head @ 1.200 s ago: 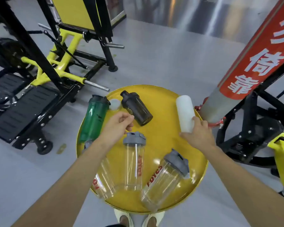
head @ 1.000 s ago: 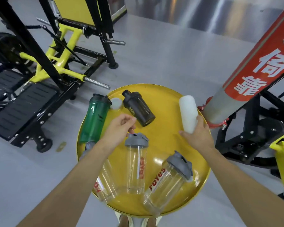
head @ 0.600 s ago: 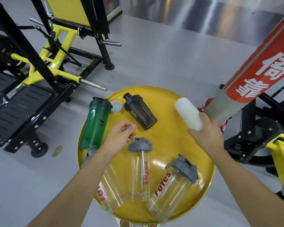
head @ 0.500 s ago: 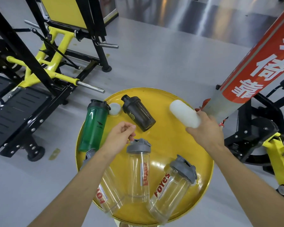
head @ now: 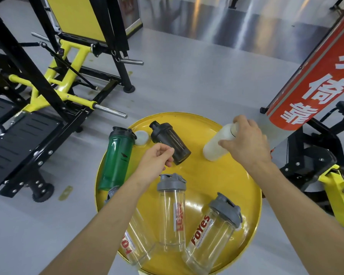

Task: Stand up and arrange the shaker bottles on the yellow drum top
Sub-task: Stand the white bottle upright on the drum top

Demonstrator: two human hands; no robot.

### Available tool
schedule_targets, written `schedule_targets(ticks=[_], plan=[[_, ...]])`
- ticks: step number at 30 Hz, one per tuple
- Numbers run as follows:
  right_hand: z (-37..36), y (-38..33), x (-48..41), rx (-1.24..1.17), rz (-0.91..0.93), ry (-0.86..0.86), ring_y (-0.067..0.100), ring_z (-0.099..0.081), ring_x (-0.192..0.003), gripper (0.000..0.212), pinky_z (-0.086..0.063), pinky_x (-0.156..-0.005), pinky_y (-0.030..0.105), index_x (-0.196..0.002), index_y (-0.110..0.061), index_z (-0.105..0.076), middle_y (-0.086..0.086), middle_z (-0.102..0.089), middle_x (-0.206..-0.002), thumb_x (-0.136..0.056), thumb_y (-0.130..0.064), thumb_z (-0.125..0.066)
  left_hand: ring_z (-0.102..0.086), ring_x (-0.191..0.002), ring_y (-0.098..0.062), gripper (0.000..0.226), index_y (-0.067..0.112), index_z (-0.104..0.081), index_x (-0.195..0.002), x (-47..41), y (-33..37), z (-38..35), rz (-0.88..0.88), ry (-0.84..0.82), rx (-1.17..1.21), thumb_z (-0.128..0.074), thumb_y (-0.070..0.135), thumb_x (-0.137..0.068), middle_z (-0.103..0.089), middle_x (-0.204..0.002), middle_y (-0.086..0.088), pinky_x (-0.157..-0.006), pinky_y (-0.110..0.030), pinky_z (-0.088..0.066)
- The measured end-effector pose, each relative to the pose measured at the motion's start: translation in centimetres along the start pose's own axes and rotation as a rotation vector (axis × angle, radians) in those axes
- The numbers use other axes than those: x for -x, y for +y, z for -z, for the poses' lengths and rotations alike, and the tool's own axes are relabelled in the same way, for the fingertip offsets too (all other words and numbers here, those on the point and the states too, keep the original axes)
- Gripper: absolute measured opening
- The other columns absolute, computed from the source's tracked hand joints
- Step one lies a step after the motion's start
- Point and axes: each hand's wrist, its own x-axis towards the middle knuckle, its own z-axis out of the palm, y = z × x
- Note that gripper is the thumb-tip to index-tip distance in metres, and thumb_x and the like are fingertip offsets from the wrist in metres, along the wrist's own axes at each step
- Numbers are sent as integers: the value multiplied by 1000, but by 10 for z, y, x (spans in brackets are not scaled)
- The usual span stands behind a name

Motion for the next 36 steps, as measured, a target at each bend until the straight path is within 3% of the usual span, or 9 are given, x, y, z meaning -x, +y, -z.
schedule_targets(ticks=[10,14,21,28,32,36], plan=[[-5,3,-27,-90,11,-19,34,-56,-112,77,-42,-83,42,-140,-27,-39,6,-56,-131,-76,-36,-81,-64,-76,-10,12,18,-66,-104,3,-10,4,25,16,-7,-58,28,-101,-69,-87,1,-70,-25,-50],[-9,-5,-33,-94,49,-25,32,-56,-115,79,-36,-80,38,-144,-27,-37,6,-55,-133,-79,-35,-80,-64,-75,-10,12,18,-66,-104,4,-10,2,30,17,8,-58,27,-101,-68,-86,1,-69,-24,-50],[-13,-4,-38,-88,88,-32,33,-56,-114,83,-40,-79,39,-149,-30,-32,5,-49,-138,-80,-31,-78,-64,-78,-11,13,17,-66,-105,4,-11,4,36,27,9,-58,27,-101,-68,-87,0,-69,-23,-49],[-6,-7,-35,-51,117,-30,34,-52,-122,88,-46,-96,49,-151,-27,-31,7,-49,-142,-79,-43,-79,-64,-77,-11,12,19,-66,-105,3,-11,0,47,29,15,-58,28,-101,-69,-88,0,-71,-26,-49],[7,-18,-33,-48,237,96,31,-45,-130,74,-36,-108,46,-146,-19,-44,8,-48,-142,-82,-39,-77,-64,-77,-11,12,19,-66,-104,2,-10,1,48,23,25,-58,28,-101,-69,-88,0,-73,-26,-50],[9,-43,-29,-58,386,156,26,-46,-127,53,-39,-104,40,-135,-16,-54,6,-49,-137,-88,-33,-72,-64,-74,-9,10,20,-65,-99,3,-13,6,49,28,37,-58,27,-101,-68,-84,2,-69,-24,-49]])
